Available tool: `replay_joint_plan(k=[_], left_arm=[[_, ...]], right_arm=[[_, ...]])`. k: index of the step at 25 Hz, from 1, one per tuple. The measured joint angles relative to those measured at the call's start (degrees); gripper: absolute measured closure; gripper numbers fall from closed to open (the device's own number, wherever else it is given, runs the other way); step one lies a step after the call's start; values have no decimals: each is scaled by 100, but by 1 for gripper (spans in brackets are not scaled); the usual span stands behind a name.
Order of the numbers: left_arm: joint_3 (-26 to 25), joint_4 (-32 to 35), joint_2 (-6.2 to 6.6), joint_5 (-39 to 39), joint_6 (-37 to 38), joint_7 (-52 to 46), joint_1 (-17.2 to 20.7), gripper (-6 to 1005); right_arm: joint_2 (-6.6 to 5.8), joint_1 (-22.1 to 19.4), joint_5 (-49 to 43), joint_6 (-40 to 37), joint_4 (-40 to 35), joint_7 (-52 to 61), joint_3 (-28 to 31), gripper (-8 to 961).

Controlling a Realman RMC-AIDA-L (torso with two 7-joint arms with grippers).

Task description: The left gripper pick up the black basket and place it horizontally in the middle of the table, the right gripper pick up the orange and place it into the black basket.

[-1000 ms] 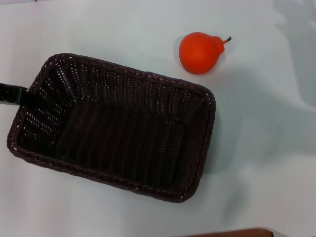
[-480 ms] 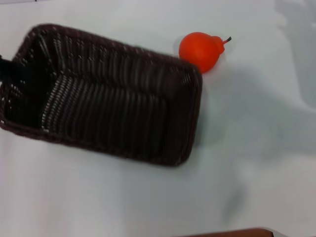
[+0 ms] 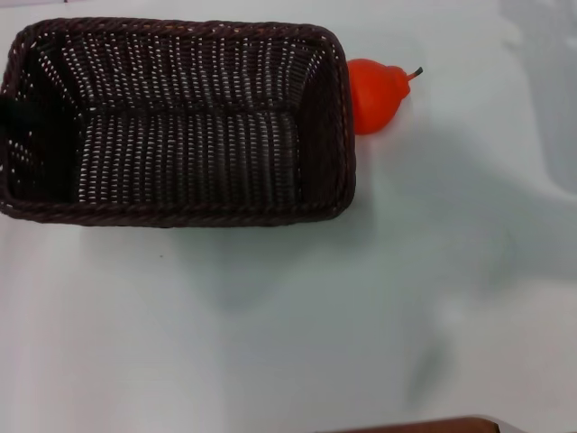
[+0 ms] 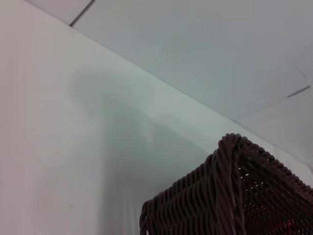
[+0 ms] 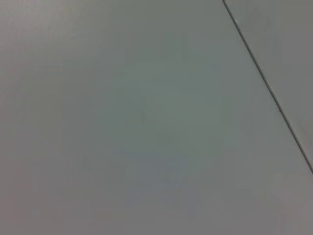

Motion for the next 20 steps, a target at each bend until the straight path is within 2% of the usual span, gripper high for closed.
replay_joint_plan(k=[8, 16, 20], left_arm=[[12, 280, -114, -11, 451, -1, 109, 831], [22, 529, -120, -16, 527, -42, 123, 832], [-5, 559, -80, -20, 541, -42, 131, 705]], right_arm=[[0, 22, 1, 0, 85, 0, 2, 298], [0, 71, 0, -27, 135, 1, -2, 299], [0, 94, -34, -98, 197, 0, -54, 291]])
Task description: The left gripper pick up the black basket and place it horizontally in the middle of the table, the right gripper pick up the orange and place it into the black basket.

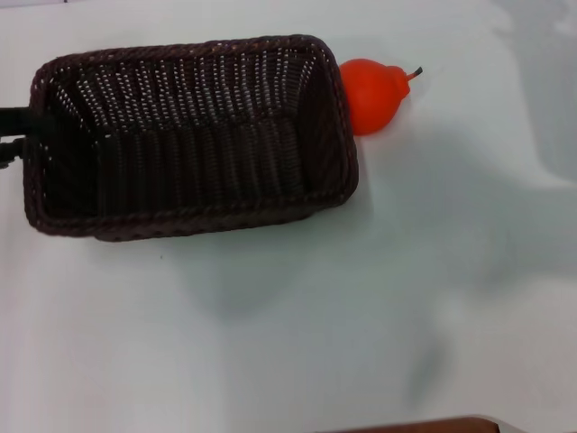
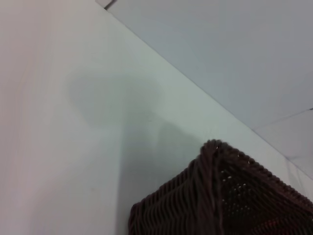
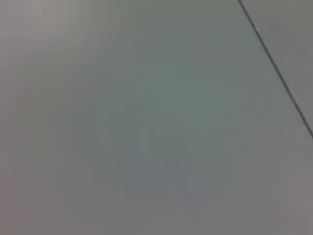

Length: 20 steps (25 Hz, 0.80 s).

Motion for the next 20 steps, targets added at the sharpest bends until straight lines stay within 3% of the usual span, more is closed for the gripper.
replay_joint_plan(k=[5, 8, 13, 20], left_arm=[[-28, 9, 102, -26, 79, 33, 42, 523], [-227, -1, 212, -166, 146, 239, 90, 441], [-811, 31, 291, -831, 366, 1210, 166, 433], [-1095, 652, 29, -3068, 824, 3759, 471, 432]], right_arm=[[-64, 34, -18, -54, 76, 58, -482, 279], [-193, 27, -175, -133, 246, 301, -1124, 271], [-699, 53, -1580, -496, 659, 1832, -2088, 258], [-1513, 86, -4971, -154, 1714, 5241, -2335, 240]])
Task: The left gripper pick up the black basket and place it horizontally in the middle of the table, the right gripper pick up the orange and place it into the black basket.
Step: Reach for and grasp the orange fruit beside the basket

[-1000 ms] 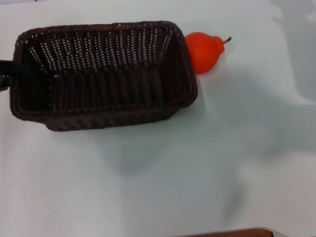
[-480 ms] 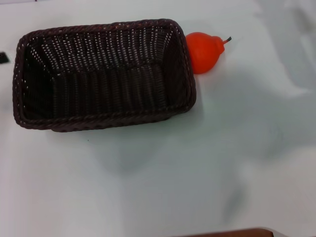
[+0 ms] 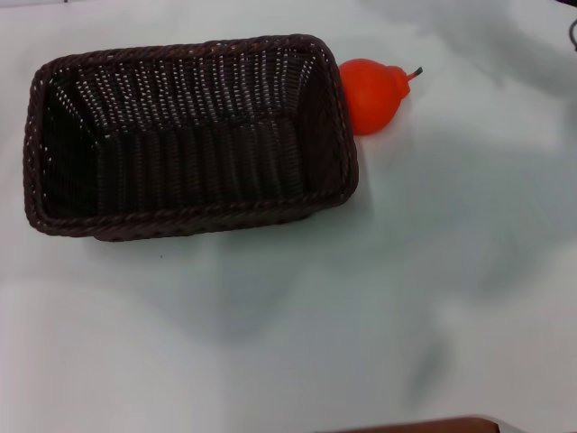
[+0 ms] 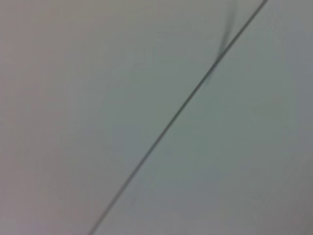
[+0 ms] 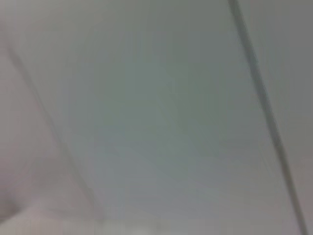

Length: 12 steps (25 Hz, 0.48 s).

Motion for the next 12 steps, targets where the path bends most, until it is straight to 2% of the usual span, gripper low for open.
replay_joint_plan(k=[2, 4, 6, 9, 10, 11, 12], left_arm=[[2, 307, -60, -578, 24, 710, 63, 432], [6, 526, -74, -827, 32, 1105, 69, 432], [16, 702, -76, -939, 37, 1402, 35, 415], [26, 760, -91, -970, 45, 1525, 7, 365], [26, 775, -108, -977, 46, 1572, -7, 348], [26, 782, -122, -979, 47, 1593, -18, 331], [26, 790, -135, -980, 49, 1600, -25, 290]], right_arm=[[-168, 18, -963, 196, 420, 946, 108, 235], [-250, 31, -1812, 405, 862, 1736, 302, 230], [-281, 83, -2754, 694, 1306, 2413, 560, 225], [-272, 316, -4121, 1190, 1765, 3183, 876, 130], [-236, 566, -4970, 1483, 1882, 3557, 1083, 98], [-236, 566, -4970, 1483, 1882, 3557, 1083, 66], [-214, 701, -5342, 1601, 1883, 3657, 1169, 34]])
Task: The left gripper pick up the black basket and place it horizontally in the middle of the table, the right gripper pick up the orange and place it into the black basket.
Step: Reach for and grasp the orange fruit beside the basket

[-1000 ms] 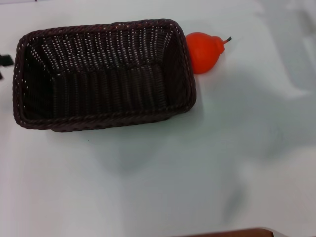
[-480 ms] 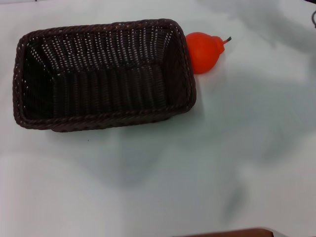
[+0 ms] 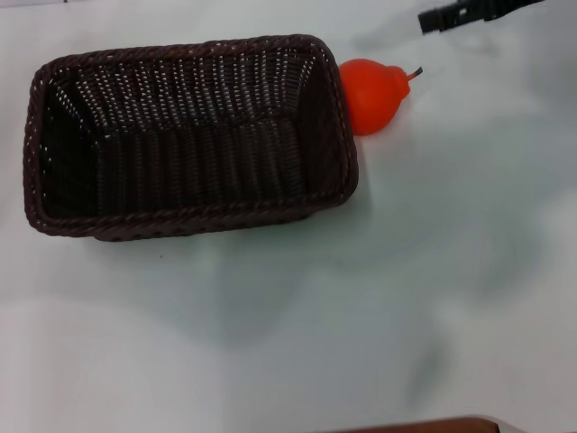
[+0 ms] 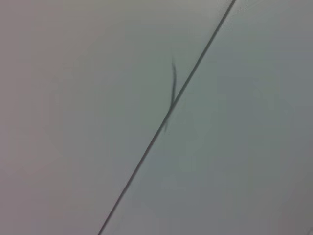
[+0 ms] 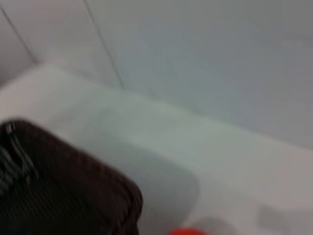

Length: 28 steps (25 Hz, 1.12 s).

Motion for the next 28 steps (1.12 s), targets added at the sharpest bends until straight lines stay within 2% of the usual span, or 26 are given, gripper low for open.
replay_joint_plan(k=[4, 8, 9, 10, 13, 19, 24, 26, 28], left_arm=[[1, 135, -22, -62, -1, 7, -16, 126], [9, 213, -23, -90, -22, 10, -10, 125], [8, 252, -27, -96, -26, 11, 7, 125], [8, 252, -27, -96, -26, 11, 7, 125], [1, 296, -35, -104, -33, 12, 24, 126], [5, 310, -51, -96, -39, -25, 32, 127], [13, 310, -58, -85, -95, -40, 61, 130], [14, 313, -58, -85, -103, -40, 74, 132], [15, 342, -58, -91, -104, -41, 83, 133]], right_arm=[[120, 467, -1074, 346, -36, 193, 148, 11], [310, 807, -1885, 423, -112, 288, 157, 5], [423, 943, -2193, 372, -202, 291, 161, 6], [423, 943, -2193, 372, -202, 291, 161, 6], [613, 1098, -2537, 161, -344, 250, 165, 6], [853, 1259, -2668, -246, -710, 166, 72, 7], [1139, 1257, -2772, -824, -945, -57, 69, 8], [1243, 1222, -2770, -1026, -994, -153, 93, 47], [1291, 1212, -2756, -1154, -1078, -219, 104, 86]])
